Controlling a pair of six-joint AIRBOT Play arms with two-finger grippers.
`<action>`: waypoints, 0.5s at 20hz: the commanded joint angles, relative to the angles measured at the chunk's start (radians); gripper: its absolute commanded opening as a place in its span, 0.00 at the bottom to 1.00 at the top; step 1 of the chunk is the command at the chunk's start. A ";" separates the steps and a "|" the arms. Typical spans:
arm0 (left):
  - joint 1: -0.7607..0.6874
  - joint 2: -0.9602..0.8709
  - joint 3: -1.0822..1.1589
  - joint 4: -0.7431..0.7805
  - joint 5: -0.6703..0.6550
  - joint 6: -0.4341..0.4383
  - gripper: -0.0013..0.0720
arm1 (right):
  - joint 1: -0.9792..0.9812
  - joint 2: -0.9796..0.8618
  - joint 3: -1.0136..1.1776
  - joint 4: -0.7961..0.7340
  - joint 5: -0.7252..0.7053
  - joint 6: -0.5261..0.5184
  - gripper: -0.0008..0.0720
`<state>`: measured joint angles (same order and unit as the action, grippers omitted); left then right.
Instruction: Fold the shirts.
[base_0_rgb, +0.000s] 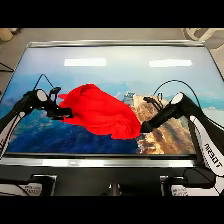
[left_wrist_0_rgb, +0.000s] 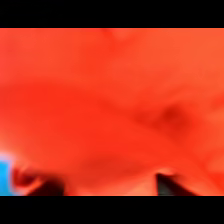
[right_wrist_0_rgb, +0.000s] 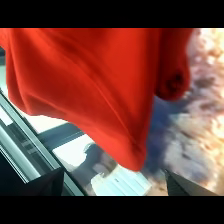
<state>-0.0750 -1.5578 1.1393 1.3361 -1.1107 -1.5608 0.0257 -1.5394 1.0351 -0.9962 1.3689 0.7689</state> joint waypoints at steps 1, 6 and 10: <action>-0.026 -0.028 0.000 -0.023 0.020 0.014 0.07 | 0.082 -0.038 -0.006 0.025 -0.056 -0.006 0.99; -0.024 0.057 0.090 -0.023 -0.011 0.051 0.05 | 0.113 -0.029 0.025 0.120 -0.133 -0.019 0.04; -0.026 0.303 0.323 -0.017 -0.020 0.081 0.05 | 0.068 0.187 0.299 0.027 -0.085 -0.049 0.04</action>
<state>-0.1001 -1.3952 1.3254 1.3167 -1.1275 -1.5021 0.1135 -1.4712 1.1767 -0.9257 1.2747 0.7364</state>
